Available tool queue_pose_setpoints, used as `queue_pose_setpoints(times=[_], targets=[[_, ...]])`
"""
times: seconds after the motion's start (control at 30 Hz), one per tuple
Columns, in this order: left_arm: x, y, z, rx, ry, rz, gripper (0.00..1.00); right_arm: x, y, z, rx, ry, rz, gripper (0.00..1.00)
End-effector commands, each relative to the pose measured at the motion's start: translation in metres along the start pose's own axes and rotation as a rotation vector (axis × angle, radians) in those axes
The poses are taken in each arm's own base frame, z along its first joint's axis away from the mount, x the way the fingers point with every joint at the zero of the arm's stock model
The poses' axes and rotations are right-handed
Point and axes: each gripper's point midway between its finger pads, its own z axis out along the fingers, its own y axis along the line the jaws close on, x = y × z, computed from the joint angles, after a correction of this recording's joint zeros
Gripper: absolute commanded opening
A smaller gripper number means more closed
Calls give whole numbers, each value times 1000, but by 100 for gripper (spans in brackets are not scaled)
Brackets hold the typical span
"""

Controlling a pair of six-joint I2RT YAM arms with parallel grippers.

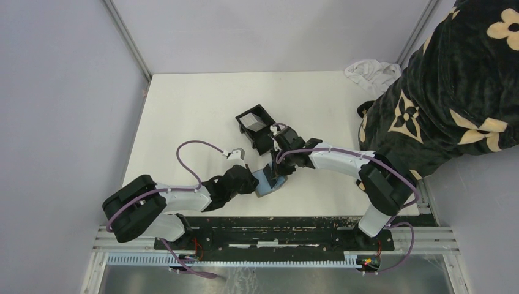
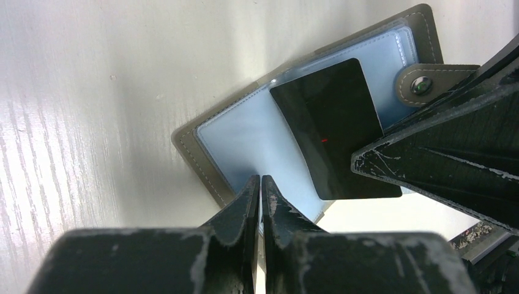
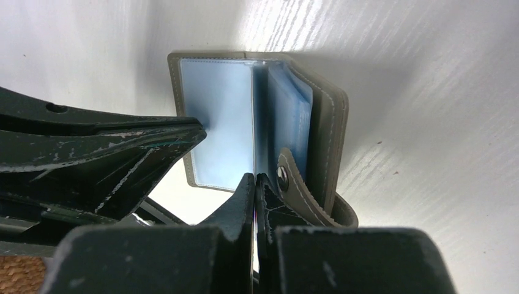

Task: Put the credit cards into the card holder
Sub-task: Insert the credit card into the card holder.

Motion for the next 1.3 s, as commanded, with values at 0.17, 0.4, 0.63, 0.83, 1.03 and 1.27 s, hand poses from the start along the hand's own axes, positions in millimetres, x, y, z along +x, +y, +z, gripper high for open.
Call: queue_pose_setpoints(times=[0.17,0.4,0.63,0.83,1.03,1.27], targets=[[10,21,-3,-85,34,19,11,2,-6,-2,-63,-19,60,1],[14,26,-3,-104,47,25,11,12,-19,6,-67,-3,92,1],[15,33,-5,-133,46,31,10,19,-30,12,-72,9,118,1],[16,39,-6,-158,46,39,10,24,-35,19,-82,25,135,1],[14,44,-9,-183,40,52,10,31,-39,27,-92,46,145,1],[15,50,-11,-201,42,54,10,38,-41,35,-104,56,156,1]])
